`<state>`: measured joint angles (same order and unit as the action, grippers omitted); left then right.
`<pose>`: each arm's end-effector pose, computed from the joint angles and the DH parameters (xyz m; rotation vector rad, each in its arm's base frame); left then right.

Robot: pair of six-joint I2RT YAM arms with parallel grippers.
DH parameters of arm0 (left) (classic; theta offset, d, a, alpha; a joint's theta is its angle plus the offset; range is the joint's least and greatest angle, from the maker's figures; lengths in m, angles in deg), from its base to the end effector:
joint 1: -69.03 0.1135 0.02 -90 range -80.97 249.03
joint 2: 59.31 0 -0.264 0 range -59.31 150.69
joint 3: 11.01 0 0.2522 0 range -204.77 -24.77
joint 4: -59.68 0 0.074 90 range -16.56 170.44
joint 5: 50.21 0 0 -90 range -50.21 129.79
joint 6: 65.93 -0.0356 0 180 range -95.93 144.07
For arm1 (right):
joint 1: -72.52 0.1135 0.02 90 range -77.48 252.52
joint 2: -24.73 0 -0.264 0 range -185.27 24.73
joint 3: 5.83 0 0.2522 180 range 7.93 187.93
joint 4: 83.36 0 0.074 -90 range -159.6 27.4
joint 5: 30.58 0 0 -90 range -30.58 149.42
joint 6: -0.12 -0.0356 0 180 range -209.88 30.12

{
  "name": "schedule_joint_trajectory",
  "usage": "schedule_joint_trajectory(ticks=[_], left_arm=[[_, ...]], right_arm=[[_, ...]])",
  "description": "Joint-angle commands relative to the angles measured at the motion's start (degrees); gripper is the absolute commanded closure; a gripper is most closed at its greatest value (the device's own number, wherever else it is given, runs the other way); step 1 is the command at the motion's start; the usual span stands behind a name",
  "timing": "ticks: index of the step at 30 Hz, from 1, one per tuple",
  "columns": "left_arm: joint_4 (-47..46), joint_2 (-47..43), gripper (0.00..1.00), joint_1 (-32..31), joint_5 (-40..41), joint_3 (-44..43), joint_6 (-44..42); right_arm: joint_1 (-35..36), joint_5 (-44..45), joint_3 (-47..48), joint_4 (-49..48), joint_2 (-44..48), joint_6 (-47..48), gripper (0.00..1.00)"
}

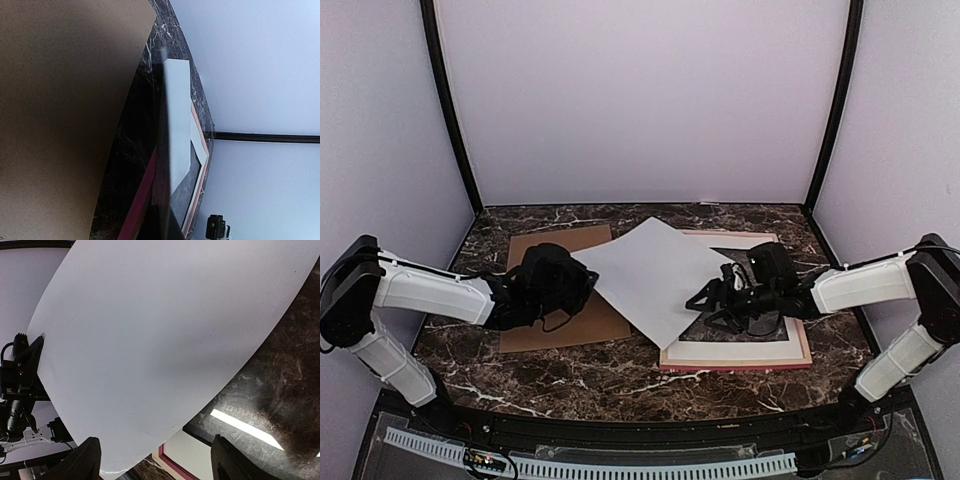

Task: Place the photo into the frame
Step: Pass from the left arm to the right

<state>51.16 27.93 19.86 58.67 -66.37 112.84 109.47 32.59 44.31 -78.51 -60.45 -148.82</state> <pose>0.2181 -0.2348 0.2013 -0.9556 1.9560 -1.1987 0.2185 0.1844 0.1639 0.2093 2.5826 1.3052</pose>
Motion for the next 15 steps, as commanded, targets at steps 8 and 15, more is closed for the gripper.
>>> schedule_joint_trajectory(ticks=[8,15], left_arm=[[-3.6,-2.1,1.00,-0.1,-1.5,-1.1,3.8],[-4.9,-1.6,1.00,-0.1,-2.8,-0.4,5.2]], right_arm=[[3.3,0.4,-4.3,-13.1,-2.6,-8.9,0.25],[3.5,0.0,-5.3,-17.9,-4.2,-11.9,0.25]])
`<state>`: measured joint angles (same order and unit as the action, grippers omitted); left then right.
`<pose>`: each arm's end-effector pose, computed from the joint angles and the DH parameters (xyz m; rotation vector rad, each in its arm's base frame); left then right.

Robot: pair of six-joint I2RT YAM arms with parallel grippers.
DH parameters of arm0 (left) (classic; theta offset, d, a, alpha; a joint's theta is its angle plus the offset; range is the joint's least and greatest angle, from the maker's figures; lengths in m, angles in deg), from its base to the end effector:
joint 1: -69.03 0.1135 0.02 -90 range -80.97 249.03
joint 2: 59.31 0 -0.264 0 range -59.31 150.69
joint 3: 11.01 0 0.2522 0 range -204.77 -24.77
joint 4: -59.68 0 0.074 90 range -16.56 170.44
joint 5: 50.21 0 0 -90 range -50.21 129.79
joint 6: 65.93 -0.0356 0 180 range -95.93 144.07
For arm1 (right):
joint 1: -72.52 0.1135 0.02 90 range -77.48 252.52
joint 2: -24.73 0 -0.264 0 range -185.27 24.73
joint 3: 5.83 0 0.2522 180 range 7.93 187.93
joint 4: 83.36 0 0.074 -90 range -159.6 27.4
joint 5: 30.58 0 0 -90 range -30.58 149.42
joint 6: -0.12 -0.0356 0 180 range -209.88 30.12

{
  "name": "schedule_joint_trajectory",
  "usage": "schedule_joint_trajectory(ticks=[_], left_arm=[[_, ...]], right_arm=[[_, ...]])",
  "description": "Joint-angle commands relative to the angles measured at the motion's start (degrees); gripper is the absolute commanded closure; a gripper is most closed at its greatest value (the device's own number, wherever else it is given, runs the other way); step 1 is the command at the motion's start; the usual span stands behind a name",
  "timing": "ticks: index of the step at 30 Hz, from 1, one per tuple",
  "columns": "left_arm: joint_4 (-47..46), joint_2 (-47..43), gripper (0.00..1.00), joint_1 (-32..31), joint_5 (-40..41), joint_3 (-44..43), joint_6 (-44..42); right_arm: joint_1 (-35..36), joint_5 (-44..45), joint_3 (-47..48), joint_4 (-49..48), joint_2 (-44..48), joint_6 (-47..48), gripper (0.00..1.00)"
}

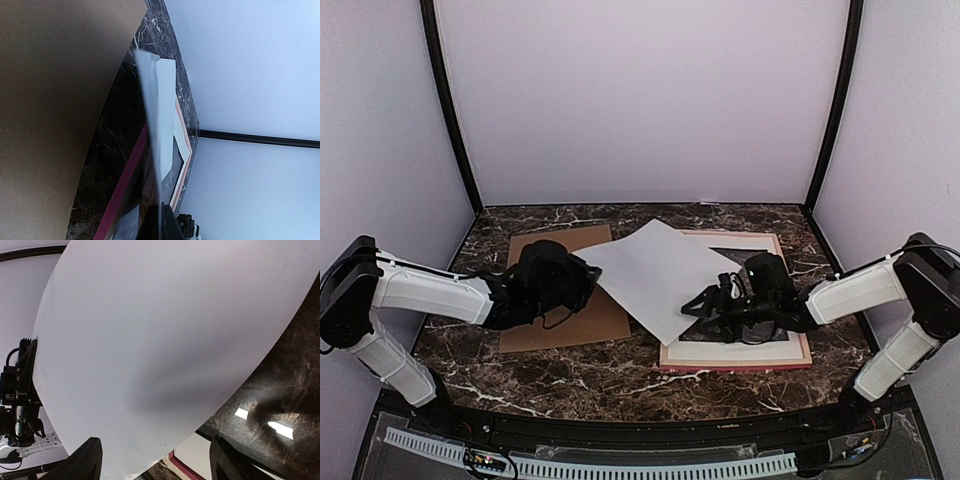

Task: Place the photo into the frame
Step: Pass from the left arm to the right

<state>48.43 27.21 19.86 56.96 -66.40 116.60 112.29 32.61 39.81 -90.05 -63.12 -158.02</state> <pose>0.2181 -0.2363 0.2099 -1.0043 1.9107 -1.3167 0.2072 0.1934 0.1464 0.3233 2.5625 1.4266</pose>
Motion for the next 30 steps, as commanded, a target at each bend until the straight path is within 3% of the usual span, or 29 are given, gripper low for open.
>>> schedule_joint_trajectory(ticks=[1,18,30], left_arm=[[-2.4,-0.8,1.00,-0.1,-1.3,-0.2,1.7],[-3.3,-1.1,1.00,-0.7,-2.3,1.7,2.8],[-1.3,-3.8,1.00,-1.8,-1.5,5.8,2.9]], right_arm=[[0.6,-0.2,-0.9,-7.5,-2.2,-3.3,0.25],[0.5,2.0,-0.5,-15.2,-5.1,-7.9,0.35],[-3.0,4.3,1.8,-12.1,-3.9,-4.5,0.61]])
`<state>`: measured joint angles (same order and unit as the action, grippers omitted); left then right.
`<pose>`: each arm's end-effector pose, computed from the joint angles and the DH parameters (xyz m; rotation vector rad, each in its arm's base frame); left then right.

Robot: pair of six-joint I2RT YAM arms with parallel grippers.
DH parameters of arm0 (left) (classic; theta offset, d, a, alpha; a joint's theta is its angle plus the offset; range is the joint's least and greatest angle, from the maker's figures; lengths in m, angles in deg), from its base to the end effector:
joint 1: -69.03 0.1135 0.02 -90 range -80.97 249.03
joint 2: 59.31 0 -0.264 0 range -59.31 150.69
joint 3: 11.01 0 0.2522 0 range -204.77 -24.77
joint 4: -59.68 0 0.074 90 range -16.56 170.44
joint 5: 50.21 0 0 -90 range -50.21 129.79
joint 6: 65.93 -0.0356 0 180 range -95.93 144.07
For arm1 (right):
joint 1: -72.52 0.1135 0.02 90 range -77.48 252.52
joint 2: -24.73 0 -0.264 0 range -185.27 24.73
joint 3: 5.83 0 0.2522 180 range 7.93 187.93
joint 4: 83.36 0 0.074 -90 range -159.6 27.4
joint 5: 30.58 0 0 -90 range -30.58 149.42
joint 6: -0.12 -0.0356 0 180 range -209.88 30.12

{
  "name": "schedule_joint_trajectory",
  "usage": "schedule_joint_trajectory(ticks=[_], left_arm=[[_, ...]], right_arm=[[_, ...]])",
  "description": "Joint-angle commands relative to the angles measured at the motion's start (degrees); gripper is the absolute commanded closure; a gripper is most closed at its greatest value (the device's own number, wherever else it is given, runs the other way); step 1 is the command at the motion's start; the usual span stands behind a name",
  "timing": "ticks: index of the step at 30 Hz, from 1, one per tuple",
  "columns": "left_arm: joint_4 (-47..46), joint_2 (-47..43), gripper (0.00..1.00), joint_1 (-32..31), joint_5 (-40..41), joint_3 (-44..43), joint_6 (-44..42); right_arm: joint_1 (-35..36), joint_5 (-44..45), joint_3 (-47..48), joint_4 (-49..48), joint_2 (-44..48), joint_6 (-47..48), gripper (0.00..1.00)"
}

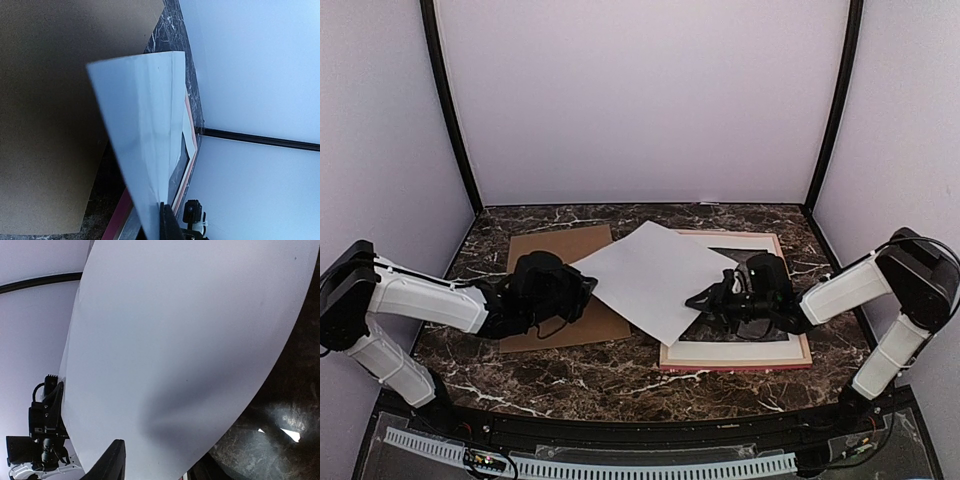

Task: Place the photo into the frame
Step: Pass from the left arm to the right

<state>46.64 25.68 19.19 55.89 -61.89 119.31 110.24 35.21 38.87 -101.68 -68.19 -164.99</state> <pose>0.2054 -0.2280 0.1962 -1.0416 1.9390 -1.3415 0.2235 0.1913 0.1360 0.5022 2.4415 1.4856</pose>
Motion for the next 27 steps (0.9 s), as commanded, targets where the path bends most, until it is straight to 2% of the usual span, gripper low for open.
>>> schedule_joint_trajectory(ticks=[1,16,19,21,23,27], left_arm=[[0.6,-2.1,1.00,-1.2,-0.5,1.3,0.1],[1.1,-0.7,1.00,-3.5,-0.9,1.6,-1.1],[1.0,-0.6,0.99,-3.7,-1.1,1.4,-1.8],[1.0,-0.5,0.93,-3.8,-1.2,1.4,-2.5],[1.1,-0.6,0.81,-3.8,-1.4,1.3,-3.9],[2.5,-0.8,0.50,-3.6,-2.2,0.4,-7.2]], right_arm=[[-1.2,1.9,3.2,0.2,1.1,3.1,0.63],[-5.5,4.2,5.0,6.7,2.1,8.3,0.83],[-6.6,4.5,5.5,9.0,2.6,10.3,0.92],[-7.7,4.4,6.5,11.4,3.3,12.6,0.97],[-9.3,3.6,8.5,15.4,3.8,16.3,1.00],[-12.9,0.6,14.7,27.3,3.7,27.2,1.00]])
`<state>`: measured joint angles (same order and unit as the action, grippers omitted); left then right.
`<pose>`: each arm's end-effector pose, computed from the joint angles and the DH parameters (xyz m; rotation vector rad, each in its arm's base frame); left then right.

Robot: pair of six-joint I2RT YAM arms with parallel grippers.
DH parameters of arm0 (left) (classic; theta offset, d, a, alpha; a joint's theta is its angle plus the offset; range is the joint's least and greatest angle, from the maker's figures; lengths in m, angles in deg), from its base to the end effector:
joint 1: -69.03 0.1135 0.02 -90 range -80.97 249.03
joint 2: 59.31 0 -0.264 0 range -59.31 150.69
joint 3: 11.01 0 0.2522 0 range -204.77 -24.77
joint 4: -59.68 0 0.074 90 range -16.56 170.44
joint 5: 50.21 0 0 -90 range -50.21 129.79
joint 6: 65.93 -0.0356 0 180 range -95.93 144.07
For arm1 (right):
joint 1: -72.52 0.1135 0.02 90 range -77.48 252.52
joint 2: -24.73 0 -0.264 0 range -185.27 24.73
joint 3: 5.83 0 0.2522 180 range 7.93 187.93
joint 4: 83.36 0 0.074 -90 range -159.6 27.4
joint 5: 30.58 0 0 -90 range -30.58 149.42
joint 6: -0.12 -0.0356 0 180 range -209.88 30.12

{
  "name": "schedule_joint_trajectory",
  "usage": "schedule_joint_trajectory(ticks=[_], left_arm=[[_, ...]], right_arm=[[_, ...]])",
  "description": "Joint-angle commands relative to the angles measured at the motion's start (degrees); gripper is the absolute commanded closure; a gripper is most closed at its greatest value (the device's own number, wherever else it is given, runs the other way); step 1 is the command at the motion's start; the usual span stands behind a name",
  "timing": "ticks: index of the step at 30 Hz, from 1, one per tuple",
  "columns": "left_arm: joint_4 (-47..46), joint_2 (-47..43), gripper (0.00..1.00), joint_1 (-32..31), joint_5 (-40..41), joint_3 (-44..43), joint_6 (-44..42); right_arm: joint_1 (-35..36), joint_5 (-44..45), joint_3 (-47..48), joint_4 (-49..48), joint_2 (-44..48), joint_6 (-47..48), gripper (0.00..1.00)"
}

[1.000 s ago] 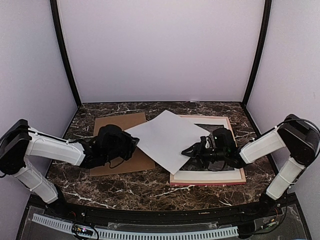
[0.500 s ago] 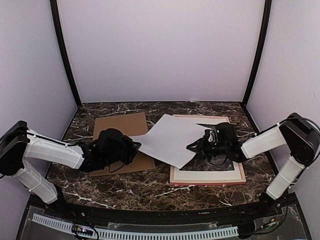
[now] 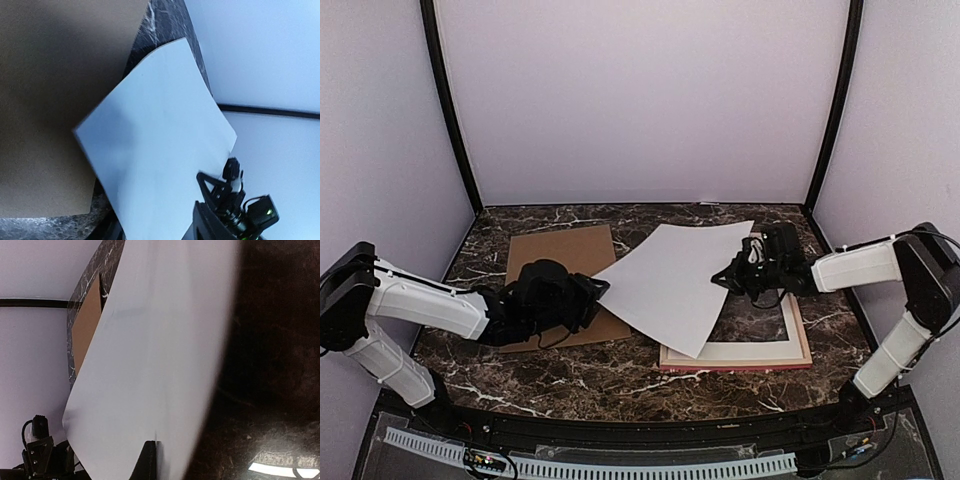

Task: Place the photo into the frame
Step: Pass from the left arm to the right, then place the photo on the glass panel.

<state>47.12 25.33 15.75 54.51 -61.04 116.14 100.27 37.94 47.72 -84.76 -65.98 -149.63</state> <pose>0.1887 -0.2378 0.1924 -0.9197 2.0302 -1.3430 0.2693 0.1564 0.1625 0.4434 2.4038 1.1950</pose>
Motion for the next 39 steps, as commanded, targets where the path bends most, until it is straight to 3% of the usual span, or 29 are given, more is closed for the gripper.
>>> schedule_joint_trajectory(ticks=[1,2,6,12,17,23,39], left_arm=[[2.4,-0.5,0.46,-0.1,-1.2,-0.7,-4.6],[3.4,-0.7,0.39,0.0,-1.4,-1.0,-5.8],[7.2,-1.9,0.27,0.2,-1.9,-2.1,-9.7],[13.5,-4.5,0.23,0.6,0.1,-3.5,-16.4],[15.6,-4.8,0.22,0.7,0.6,-5.4,-23.0],[15.7,-2.5,0.23,0.6,-0.5,-8.9,-28.9],[16.7,0.2,0.23,0.7,-2.6,-13.5,-33.6]], right_arm=[[-4.0,-2.9,7.5,14.9,1.2,15.0,1.00],[-5.0,-3.2,9.4,18.5,1.1,18.0,1.00],[-10.0,-3.2,15.6,31.5,0.5,29.1,1.00],[-16.2,-4.1,20.7,43.5,0.5,40.0,1.00],[-17.5,-1.8,24.2,52.7,-0.2,47.9,1.00],[-18.0,-0.8,26.5,56.9,-0.8,52.4,1.00],[-20.3,3.0,33.1,57.5,-7.9,57.1,0.99]])
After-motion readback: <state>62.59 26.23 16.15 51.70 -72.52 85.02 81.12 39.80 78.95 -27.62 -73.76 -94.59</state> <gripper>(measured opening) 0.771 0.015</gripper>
